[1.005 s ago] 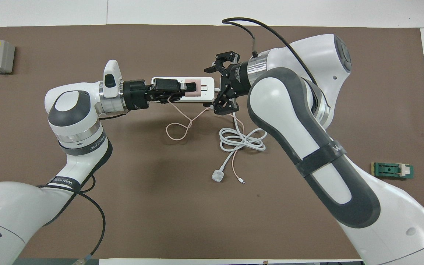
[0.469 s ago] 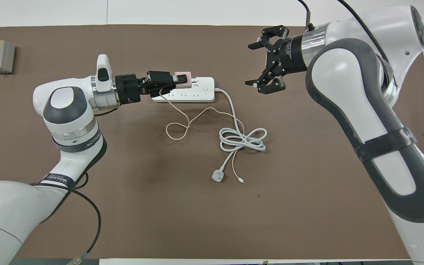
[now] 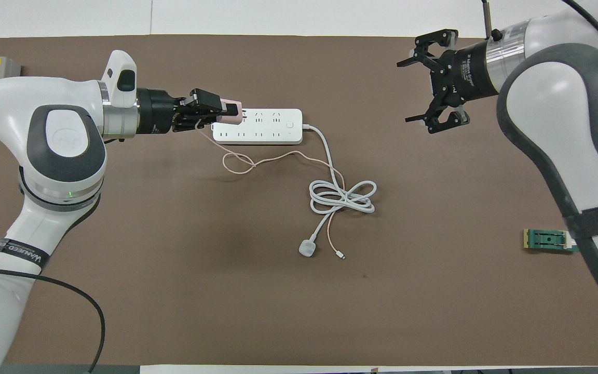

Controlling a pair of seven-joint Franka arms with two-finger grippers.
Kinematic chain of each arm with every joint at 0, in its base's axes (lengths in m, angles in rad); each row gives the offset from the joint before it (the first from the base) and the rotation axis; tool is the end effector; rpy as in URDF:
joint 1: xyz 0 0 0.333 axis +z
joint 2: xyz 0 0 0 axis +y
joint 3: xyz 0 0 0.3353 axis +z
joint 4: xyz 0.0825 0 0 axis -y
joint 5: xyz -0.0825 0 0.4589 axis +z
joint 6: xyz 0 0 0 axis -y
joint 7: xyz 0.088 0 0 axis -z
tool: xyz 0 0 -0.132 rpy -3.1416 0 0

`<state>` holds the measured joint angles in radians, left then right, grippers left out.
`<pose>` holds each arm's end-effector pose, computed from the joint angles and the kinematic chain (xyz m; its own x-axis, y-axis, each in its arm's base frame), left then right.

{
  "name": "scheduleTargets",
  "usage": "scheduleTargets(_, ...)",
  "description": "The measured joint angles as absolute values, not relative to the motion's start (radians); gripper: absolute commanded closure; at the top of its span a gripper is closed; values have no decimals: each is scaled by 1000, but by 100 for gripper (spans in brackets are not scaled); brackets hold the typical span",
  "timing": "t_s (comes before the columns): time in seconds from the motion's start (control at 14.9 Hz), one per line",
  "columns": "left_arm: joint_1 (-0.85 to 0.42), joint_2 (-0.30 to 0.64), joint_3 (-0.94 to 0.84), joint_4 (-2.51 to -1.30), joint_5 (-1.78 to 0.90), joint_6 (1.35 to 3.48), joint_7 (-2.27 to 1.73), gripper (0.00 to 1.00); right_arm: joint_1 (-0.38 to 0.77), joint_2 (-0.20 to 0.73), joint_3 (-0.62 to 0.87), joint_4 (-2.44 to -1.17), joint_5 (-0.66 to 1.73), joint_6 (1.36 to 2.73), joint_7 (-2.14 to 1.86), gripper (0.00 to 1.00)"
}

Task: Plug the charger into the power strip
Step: 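Open the right gripper and withdraw it while the left gripper holds the charger, then move the charger with the left gripper toward the power strip's end socket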

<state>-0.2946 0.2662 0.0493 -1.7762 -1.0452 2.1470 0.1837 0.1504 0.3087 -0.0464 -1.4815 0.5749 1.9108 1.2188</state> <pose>0.6939 -0.2319 0.4051 0.9910 0.1333 0.0107 0.0760 -0.6271 0.7752 0.7429 0.1336 0.5020 0.3168 -0.8280 -0.4626 -0.9432 -0.2238 -0.2454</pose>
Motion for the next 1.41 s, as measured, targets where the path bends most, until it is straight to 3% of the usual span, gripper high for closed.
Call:
scheduleTargets(0.27,-296,230,55,-1743,-760,2125,-11,100,112,291,-47,-1481,449,1834,893,0)
scheduleTargets(0.8,-295,223,59,-1697,-551,2067,-88,100,63,238,-48,-1481,177,1719,262,0)
scheduleTargets(1.41,-298,208,54,-1637,-333,1989,-592,100,15,81,-49,-1502,40,1534,-47,0)
